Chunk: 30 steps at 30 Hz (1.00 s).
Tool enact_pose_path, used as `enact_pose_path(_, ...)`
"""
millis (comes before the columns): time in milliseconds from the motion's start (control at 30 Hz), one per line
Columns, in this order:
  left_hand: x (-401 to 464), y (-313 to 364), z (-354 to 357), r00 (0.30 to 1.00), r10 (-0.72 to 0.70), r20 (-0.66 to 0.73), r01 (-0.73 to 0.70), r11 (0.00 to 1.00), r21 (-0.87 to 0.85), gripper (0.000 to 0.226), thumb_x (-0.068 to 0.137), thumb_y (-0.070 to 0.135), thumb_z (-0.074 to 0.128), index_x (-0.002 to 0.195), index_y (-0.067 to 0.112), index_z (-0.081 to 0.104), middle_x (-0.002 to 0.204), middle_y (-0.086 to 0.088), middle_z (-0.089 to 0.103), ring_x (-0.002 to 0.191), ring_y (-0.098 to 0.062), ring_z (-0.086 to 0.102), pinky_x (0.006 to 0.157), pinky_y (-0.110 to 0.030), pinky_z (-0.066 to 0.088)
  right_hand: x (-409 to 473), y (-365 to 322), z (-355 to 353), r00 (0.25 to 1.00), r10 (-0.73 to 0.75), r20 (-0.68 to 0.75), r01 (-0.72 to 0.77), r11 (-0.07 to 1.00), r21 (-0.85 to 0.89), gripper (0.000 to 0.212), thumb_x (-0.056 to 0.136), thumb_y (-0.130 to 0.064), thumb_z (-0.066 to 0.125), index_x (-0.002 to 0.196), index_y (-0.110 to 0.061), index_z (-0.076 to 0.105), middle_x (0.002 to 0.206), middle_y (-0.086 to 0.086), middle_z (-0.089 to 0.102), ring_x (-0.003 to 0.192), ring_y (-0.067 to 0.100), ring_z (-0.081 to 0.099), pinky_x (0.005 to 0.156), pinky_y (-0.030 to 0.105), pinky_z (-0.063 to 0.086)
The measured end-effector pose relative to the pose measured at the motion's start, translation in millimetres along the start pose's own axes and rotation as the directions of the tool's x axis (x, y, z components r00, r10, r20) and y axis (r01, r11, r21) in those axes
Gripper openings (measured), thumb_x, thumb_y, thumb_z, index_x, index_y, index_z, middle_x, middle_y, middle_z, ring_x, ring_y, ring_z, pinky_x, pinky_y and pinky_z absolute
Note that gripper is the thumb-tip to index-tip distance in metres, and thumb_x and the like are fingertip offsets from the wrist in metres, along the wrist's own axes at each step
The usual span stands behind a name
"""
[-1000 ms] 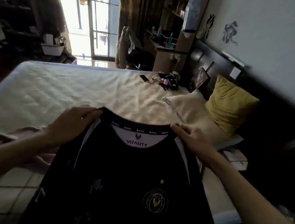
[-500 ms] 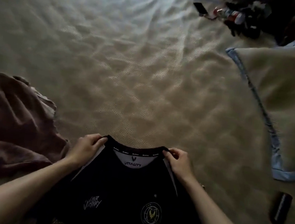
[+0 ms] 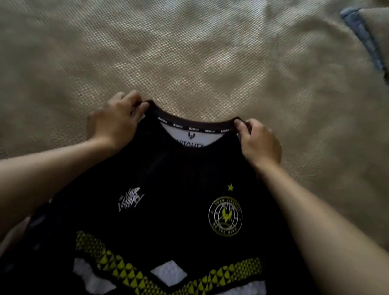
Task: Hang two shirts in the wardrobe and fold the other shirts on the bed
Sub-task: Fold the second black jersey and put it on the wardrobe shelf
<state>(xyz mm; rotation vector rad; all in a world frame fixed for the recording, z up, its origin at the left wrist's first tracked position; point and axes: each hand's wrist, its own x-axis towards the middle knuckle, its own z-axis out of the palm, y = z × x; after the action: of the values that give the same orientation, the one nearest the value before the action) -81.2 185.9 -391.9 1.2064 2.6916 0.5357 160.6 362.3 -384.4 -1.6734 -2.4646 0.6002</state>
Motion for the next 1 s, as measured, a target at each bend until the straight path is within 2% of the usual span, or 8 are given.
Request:
enact_pose_path(233, 49.3, 9.5, 22.8, 0.995, 0.041, -0.096, -0.021, 0.98, 0.196, 0.04, 0.105, 0.047, 0.031, 0.114, 0.014, 0.053, 0.119, -0.017, 0.056, 0.101, -0.042, 0.06, 0.081, -0.053, 0.044, 65.1, -4.2, -24.9, 0.979, -0.004, 0.204, -0.032, 0.985, 0.172, 0.064, 0.077, -0.075, 0.063, 0.06, -0.013, 0.059, 0.059, -0.001, 0.061, 0.064, 0.019, 0.061, 0.056, 0.03, 0.039)
enact_pose_path(367, 59.5, 9.9, 29.7, 0.999, 0.029, -0.025, -0.019, 0.942, 0.335, 0.039, 0.107, 0.04, 0.027, 0.114, 0.01, 0.05, 0.115, -0.025, 0.056, 0.101, -0.046, 0.059, 0.089, -0.055, 0.038, 51.7, 34.2, -77.8, 0.719, 0.06, 0.692, -0.208, 0.969, 0.131, 0.057, 0.061, -0.059, 0.087, 0.083, -0.007, 0.079, 0.079, 0.005, 0.078, 0.073, 0.02, 0.076, 0.067, 0.03, 0.062)
enact_pose_path(500, 77.8, 25.4, 6.5, 0.986, -0.006, 0.168, -0.068, 0.9, 0.431, 0.03, 0.107, 0.035, 0.027, 0.113, 0.015, 0.048, 0.119, -0.021, 0.06, 0.109, -0.042, 0.058, 0.095, -0.05, 0.037, 26.1, 100.5, -112.9, 0.532, 0.093, 0.842, -0.428, 0.887, 0.172, 0.047, 0.073, -0.032, 0.086, 0.104, 0.001, 0.075, 0.104, 0.02, 0.075, 0.096, 0.034, 0.073, 0.095, 0.045, 0.056)
enact_pose_path(600, 77.3, 64.3, -13.3, 0.982, 0.019, 0.186, -0.118, 0.837, 0.535, 0.022, 0.099, 0.019, 0.042, 0.12, 0.019, 0.048, 0.125, -0.016, 0.054, 0.116, -0.036, 0.052, 0.1, -0.048, 0.037, 2.8, 141.7, -127.6, 0.554, 0.076, 0.829, -0.473, 0.848, 0.238, 0.037, 0.072, -0.031, 0.086, 0.092, -0.002, 0.074, 0.094, 0.016, 0.072, 0.082, 0.026, 0.067, 0.069, 0.03, 0.054)
enact_pose_path(667, 54.3, 112.7, -15.4, 0.945, 0.281, 0.165, -0.325, 0.848, 0.419, 0.04, 0.089, 0.018, 0.055, 0.129, 0.021, 0.051, 0.126, -0.013, 0.052, 0.115, -0.035, 0.052, 0.098, -0.049, 0.038, -10.0, 164.5, -133.9, 0.643, 0.108, 0.758, -0.419, 0.878, 0.23, 0.033, 0.067, -0.04, 0.088, 0.076, -0.014, 0.071, 0.076, 0.005, 0.063, 0.068, 0.013, 0.056, 0.059, 0.025, 0.039)
enact_pose_path(800, -38.4, 216.7, 30.8, 0.655, 0.68, 0.329, -0.734, 0.676, 0.065, 0.053, 0.095, 0.036, 0.039, 0.146, 0.027, 0.046, 0.155, 0.0, 0.043, 0.142, -0.02, 0.04, 0.117, -0.045, 0.027, -31.2, 195.8, -148.1, 0.776, 0.138, 0.615, -0.438, 0.82, 0.368, 0.03, 0.072, -0.045, 0.084, 0.074, -0.016, 0.077, 0.073, -0.006, 0.07, 0.073, 0.007, 0.063, 0.067, 0.021, 0.043)
enact_pose_path(900, -56.2, 237.0, 77.1, 0.744, 0.46, 0.484, -0.563, 0.822, 0.084, 0.063, 0.102, 0.052, 0.019, 0.16, 0.03, 0.01, 0.169, 0.009, 0.005, 0.155, -0.013, 0.004, 0.125, -0.05, 0.0, -39.4, 202.8, -156.7, 0.709, 0.131, 0.693, -0.48, 0.809, 0.339, 0.043, 0.065, -0.05, 0.088, 0.077, -0.01, 0.078, 0.082, 0.001, 0.075, 0.079, 0.017, 0.069, 0.074, 0.028, 0.048)
enact_pose_path(1000, -46.7, 232.6, 99.8, 0.808, 0.401, 0.432, -0.506, 0.847, 0.161, 0.066, 0.101, 0.057, 0.012, 0.161, 0.03, -0.001, 0.168, 0.013, -0.004, 0.155, -0.012, -0.003, 0.123, -0.052, -0.006, -41.3, 215.7, -163.1, 0.679, 0.168, 0.715, -0.452, 0.863, 0.226, 0.052, 0.057, -0.044, 0.092, 0.081, -0.001, 0.076, 0.084, 0.008, 0.077, 0.082, 0.027, 0.073, 0.079, 0.04, 0.055)
